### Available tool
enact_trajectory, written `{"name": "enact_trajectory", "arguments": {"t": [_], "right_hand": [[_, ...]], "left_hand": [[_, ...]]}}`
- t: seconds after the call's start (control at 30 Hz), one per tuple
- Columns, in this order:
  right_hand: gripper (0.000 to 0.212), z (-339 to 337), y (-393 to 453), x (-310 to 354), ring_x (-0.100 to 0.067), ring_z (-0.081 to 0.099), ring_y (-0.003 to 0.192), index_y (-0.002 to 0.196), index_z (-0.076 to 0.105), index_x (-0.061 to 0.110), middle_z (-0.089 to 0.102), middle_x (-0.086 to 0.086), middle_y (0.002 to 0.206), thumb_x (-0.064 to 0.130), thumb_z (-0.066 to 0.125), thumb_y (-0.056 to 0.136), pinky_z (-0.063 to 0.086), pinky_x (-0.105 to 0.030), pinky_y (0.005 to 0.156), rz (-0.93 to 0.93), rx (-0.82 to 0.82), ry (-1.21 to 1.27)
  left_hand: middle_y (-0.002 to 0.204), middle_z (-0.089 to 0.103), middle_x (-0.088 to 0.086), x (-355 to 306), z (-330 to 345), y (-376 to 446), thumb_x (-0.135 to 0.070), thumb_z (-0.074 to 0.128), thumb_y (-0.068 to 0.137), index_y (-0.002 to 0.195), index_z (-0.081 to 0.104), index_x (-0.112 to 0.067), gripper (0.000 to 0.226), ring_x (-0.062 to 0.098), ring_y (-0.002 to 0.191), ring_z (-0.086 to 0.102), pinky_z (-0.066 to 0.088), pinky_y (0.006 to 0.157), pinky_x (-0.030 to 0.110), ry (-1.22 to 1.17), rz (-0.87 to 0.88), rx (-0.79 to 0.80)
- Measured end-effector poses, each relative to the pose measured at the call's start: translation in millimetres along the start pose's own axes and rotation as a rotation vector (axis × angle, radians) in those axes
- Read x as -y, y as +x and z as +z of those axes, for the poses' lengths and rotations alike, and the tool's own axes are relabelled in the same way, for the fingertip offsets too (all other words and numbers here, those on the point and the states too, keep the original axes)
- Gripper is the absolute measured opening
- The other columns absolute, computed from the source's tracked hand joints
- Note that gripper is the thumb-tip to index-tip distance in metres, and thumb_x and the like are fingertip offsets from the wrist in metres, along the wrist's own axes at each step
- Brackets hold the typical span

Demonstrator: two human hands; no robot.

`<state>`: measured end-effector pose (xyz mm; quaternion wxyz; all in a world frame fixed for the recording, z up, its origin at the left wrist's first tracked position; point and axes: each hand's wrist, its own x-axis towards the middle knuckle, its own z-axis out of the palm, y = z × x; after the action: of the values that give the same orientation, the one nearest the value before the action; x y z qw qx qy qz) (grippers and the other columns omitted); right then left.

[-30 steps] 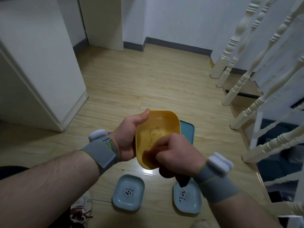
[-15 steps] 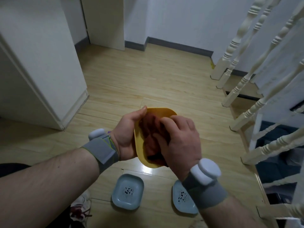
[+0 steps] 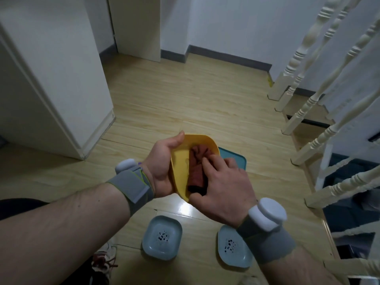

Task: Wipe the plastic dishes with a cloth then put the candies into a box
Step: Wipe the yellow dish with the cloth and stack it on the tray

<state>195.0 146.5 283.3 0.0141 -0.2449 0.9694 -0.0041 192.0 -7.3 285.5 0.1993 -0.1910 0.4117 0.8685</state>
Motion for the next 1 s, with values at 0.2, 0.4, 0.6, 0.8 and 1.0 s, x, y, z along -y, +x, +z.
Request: {"name": "enact_trajectory", "arguments": {"t": [0.2, 0.4, 0.6, 0.8, 1.0], "right_hand": [[0.06, -4, -2, -1, -0.019, 0.043, 0.095, 0.106, 0.056, 0.027, 0.055, 0.003, 0.105, 0.067, 0.047, 0.062, 0.045, -0.034, 0.075, -0.053, 0.179, 0.113], [0.025, -2, -1, 10, -0.017, 0.05, 0.075, 0.075, 0.046, 0.027, 0.052, 0.007, 0.078, 0.041, 0.066, 0.067, 0.041, -0.029, 0.058, -0.105, 0.134, 0.342], [0.036, 4, 2, 16, -0.017, 0.065, 0.077, 0.099, 0.064, 0.018, 0.068, -0.001, 0.083, 0.018, 0.066, 0.064, 0.056, -0.037, 0.076, 0.139, 0.1, 1.39], [0.018, -4, 6, 12, -0.015, 0.055, 0.079, 0.078, 0.059, 0.034, 0.053, -0.005, 0.094, 0.026, 0.065, 0.062, 0.049, -0.033, 0.074, -0.05, 0.115, 1.127], [0.02, 5, 3, 10, -0.016, 0.055, 0.083, 0.088, 0.07, 0.026, 0.057, 0.006, 0.092, 0.033, 0.061, 0.072, 0.053, -0.039, 0.071, -0.193, 0.153, 0.517]], "left_hand": [[0.124, 0.062, 0.027, -1, 2, 5, -0.053, 0.042, 0.093, 0.123, 0.063, -0.001, 0.064, 0.043, 0.117, 0.059, 0.047, 0.099, 0.051, 0.008, 0.108, -0.082], [0.087, 0.065, 0.018, 4, 5, 7, -0.052, 0.053, 0.089, 0.096, 0.066, -0.004, 0.05, 0.03, 0.077, 0.061, 0.047, 0.078, 0.037, 0.076, 0.168, -0.095], [0.069, 0.049, 0.007, 7, 4, 9, -0.054, 0.053, 0.091, 0.074, 0.055, -0.014, 0.044, 0.02, 0.06, 0.052, 0.047, 0.057, 0.027, 0.132, 0.162, -0.015], [0.046, 0.05, 0.003, 6, 4, 7, -0.056, 0.041, 0.094, 0.047, 0.057, -0.013, 0.066, 0.014, 0.04, 0.051, 0.04, 0.042, 0.018, 0.174, 0.14, 0.013], [0.111, 0.046, 0.018, 0, 2, -1, -0.063, 0.066, 0.071, 0.117, 0.057, -0.011, 0.07, 0.035, 0.1, 0.041, 0.032, 0.086, 0.047, 0.113, 0.195, -0.01]]}}
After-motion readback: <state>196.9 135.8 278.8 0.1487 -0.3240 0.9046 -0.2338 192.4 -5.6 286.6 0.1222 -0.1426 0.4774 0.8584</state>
